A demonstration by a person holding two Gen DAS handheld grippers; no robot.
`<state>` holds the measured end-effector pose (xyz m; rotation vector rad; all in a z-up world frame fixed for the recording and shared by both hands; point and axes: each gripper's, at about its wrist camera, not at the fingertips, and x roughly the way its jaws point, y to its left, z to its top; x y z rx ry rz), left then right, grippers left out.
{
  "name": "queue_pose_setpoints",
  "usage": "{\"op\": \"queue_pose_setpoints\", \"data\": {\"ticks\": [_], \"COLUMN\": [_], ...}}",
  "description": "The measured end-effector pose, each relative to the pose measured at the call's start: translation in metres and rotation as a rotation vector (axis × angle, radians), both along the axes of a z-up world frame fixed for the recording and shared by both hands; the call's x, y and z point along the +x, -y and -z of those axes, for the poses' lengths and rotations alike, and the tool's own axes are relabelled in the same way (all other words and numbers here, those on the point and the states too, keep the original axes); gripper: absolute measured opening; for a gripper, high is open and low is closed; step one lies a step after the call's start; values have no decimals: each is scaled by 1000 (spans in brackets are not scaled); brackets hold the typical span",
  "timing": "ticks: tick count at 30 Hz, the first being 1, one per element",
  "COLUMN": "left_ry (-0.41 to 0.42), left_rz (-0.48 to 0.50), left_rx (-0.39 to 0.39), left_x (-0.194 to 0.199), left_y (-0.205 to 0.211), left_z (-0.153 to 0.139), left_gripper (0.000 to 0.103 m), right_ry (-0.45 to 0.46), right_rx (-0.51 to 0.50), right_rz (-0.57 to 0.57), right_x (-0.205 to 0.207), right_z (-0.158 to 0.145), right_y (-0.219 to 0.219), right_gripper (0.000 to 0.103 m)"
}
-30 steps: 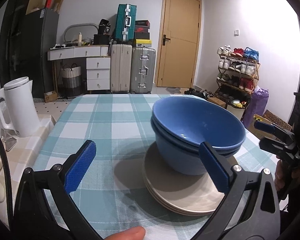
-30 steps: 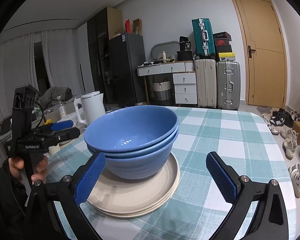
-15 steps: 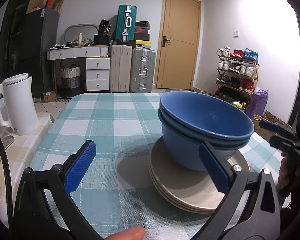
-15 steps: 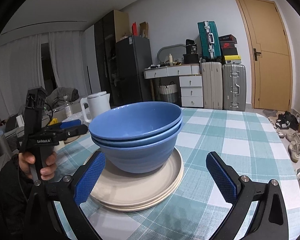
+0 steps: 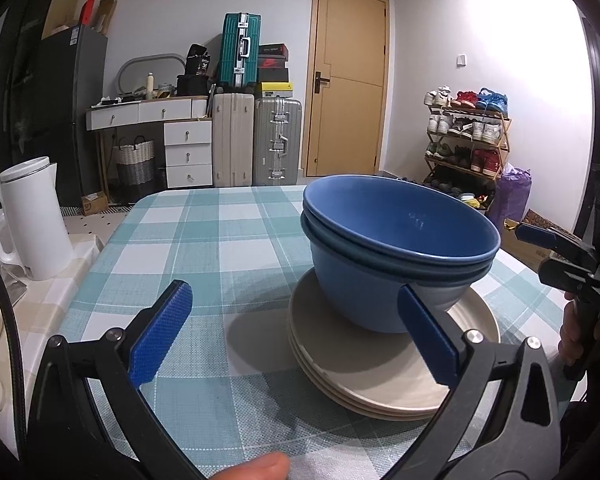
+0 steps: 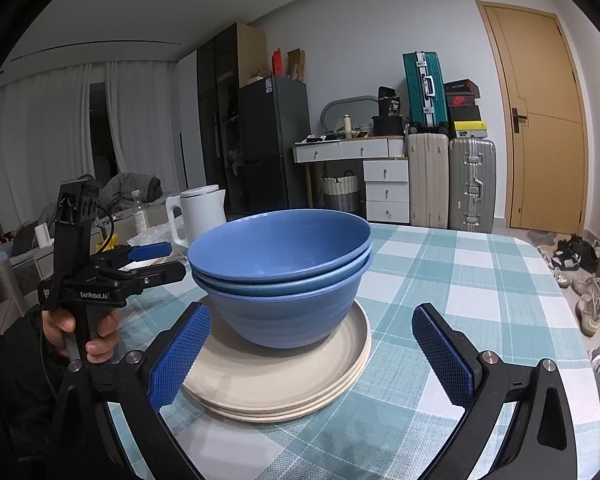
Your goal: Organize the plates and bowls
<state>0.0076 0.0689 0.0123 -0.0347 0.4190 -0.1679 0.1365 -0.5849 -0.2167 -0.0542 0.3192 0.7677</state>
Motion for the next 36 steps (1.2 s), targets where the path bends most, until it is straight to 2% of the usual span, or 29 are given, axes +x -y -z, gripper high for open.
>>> {"op": "queue_pose_setpoints", "data": {"ticks": [36], "left_ry": [-4], "left_rz": [1], "left_rx": [9], "left_x": [-5], "left_y": [1], "left_z": [-1], "left_gripper": [103], "right_ry": [-3], "right_rx": [-2], "right_rz": [1], "right_x": [1], "right_z": [2], "right_y": [0], "right_gripper": [103]}}
